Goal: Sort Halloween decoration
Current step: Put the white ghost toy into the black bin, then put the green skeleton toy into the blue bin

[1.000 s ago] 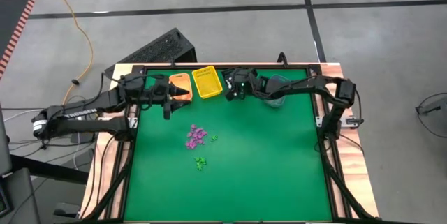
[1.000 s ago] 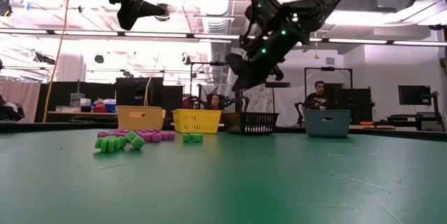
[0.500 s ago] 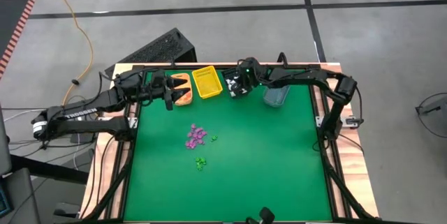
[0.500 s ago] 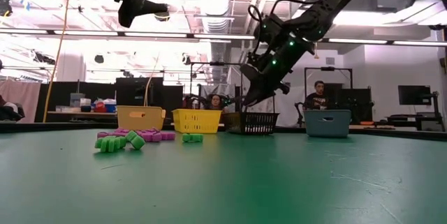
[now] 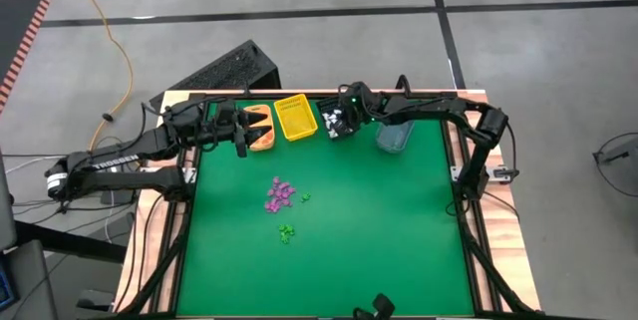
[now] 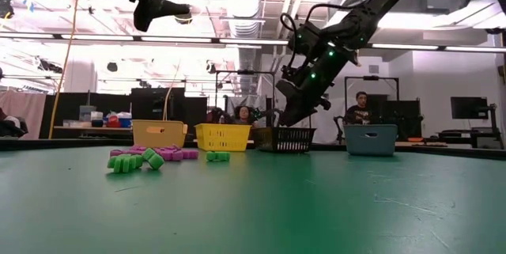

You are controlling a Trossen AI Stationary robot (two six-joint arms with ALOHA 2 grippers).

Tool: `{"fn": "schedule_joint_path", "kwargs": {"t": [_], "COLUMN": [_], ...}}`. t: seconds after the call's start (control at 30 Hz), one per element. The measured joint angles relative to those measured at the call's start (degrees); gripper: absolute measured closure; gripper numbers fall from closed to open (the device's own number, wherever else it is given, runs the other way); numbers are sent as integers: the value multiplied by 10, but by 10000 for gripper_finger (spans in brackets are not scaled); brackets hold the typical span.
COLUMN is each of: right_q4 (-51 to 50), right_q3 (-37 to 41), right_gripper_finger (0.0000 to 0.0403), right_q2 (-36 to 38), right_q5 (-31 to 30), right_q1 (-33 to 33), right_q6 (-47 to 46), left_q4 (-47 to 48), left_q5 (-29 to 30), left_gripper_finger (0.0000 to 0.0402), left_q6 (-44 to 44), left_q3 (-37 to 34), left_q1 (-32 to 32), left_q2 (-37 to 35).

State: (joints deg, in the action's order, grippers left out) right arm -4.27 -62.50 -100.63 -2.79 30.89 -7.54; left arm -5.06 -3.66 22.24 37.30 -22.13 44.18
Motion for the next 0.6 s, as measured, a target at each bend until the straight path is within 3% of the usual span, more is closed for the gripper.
{"fn": "schedule_joint_path", "kwargs": {"t": [0.27,0.6], "right_q4": [1,41], "right_q3": [0,0], "right_gripper_finger": [275,263], "right_q2": [0,70], "right_q5": [24,170], "right_q1": [1,-16], "right_q6": [1,42], "left_q4": [0,0], "left_q5": [0,0], "left_gripper_finger": [170,170], "left_q6": [0,-1], "left_q3": [0,0], "left_q1": [0,0], "left_q2": [0,0]}}
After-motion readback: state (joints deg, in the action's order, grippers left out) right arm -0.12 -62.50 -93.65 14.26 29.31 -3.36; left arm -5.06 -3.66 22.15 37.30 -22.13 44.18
